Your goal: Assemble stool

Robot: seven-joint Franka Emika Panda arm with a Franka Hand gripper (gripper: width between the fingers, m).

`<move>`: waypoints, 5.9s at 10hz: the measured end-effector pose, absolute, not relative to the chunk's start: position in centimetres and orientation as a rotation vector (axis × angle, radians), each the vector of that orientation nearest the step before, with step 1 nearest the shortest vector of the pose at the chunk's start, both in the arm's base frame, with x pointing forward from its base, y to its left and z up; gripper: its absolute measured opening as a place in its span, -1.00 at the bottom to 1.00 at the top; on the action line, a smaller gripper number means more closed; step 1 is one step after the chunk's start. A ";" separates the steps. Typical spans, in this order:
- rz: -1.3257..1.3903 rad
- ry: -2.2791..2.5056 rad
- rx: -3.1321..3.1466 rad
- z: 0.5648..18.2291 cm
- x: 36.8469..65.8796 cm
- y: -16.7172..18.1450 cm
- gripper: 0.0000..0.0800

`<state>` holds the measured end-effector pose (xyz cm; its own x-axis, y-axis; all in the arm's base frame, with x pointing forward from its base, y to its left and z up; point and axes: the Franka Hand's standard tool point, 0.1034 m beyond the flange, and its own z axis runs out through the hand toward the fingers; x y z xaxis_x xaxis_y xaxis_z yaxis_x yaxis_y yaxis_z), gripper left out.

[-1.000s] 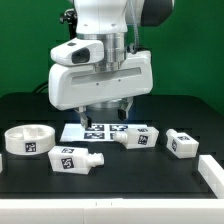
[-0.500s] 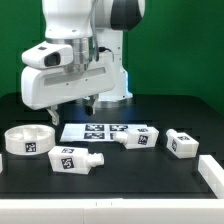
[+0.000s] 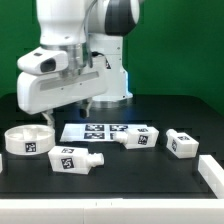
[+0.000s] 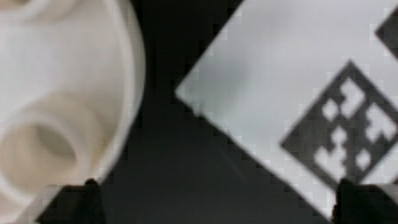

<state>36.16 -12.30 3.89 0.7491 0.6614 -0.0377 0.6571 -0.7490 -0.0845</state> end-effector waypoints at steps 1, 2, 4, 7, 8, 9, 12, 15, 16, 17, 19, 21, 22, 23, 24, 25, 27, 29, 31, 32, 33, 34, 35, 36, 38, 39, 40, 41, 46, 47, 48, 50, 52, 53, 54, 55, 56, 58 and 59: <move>0.104 -1.104 -2.866 3.7 35.5 -13.7 0.62; 0.110 -1.098 -2.865 3.3 35.1 -14.3 0.62; 0.099 -1.102 -2.875 2.9 35.1 -14.5 0.62; 0.090 -1.113 -2.884 2.0 35.5 -14.6 0.62; 0.099 -1.112 -2.881 1.6 35.2 -14.5 0.62; 0.104 -1.110 -2.881 1.1 35.0 -14.5 0.62; 0.095 -1.110 -2.890 1.0 35.0 -14.5 0.38; 0.073 -1.211 -2.868 1.3 35.7 -14.2 -0.44; 0.045 -1.273 -2.862 1.6 36.4 -13.4 -0.44; 0.038 -1.308 -2.847 1.7 37.0 -11.9 -0.83; 0.010 -1.353 -2.841 2.7 38.5 -7.9 -0.94; 0.014 -1.411 -2.820 2.6 38.4 -7.2 -0.94; 0.016 -1.402 -2.824 2.6 38.3 -7.4 -0.94; 0.012 -1.414 -2.820 2.9 38.5 -7.2 -0.94; -0.004 -1.454 -2.808 4.4 39.2 -6.5 -0.94; -0.024 -1.501 -2.797 6.4 40.3 -5.4 -0.94; 0.006 -1.507 -2.783 8.5 42.4 -3.8 -0.94; 0.028 -1.568 -2.737 7.7 44.4 -1.6 -0.94; 0.033 -1.557 -2.740 7.6 44.3 -1.9 -0.94; 0.037 -1.557 -2.738 7.5 44.2 -1.9 -0.94; 0.041 -1.583 -2.728 7.4 44.8 -1.3 -0.94; 0.031 -1.664 -2.685 7.2 47.3 0.7 -0.94; 0.033 -1.713 -2.649 6.6 49.2 2.3 -0.94; 0.032 -1.783 -2.601 5.9 49.4 2.5 -0.94; 0.049 -1.828 -2.567 5.3 47.7 2.1 -0.94; 0.047 -1.829 -2.567 5.3 47.9 2.2 -0.94; 0.049 -1.832 -2.563 5.2 47.8 2.3 -0.94; 0.048 -1.872 -2.536 5.1 48.5 3.5 -0.94; -0.001 -1.931 -2.482 3.9 54.4 8.6 -0.94; 0.001 -1.930 -2.481 3.8 54.4 8.6 -0.94; 0.002 -1.929 -2.481 3.7 54.4 8.5 -0.94; -0.018 -1.962 -2.456 2.9 55.1 8.8 -0.94; -0.018 -1.994 -2.432 2.1 55.8 9.8 -0.94; -0.014 -2.001 -2.429 1.9 56.2 9.9 -0.94; -0.006 -1.998 -2.429 1.9 56.5 9.9 -0.94; -0.011 -2.004 -2.427 1.9 56.7 9.9 -0.94; -0.015 -2.009 -2.423 1.9 56.7 9.9 -0.94; -0.014 -2.003 -2.428 1.9 56.7 9.8 -0.74; -0.013 -2.003 -2.428 1.9 56.7 9.7 -0.22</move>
Offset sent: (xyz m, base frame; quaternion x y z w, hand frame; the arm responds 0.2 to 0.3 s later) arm -0.0017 0.0007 -0.0095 -0.0017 0.0058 0.0045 1.0000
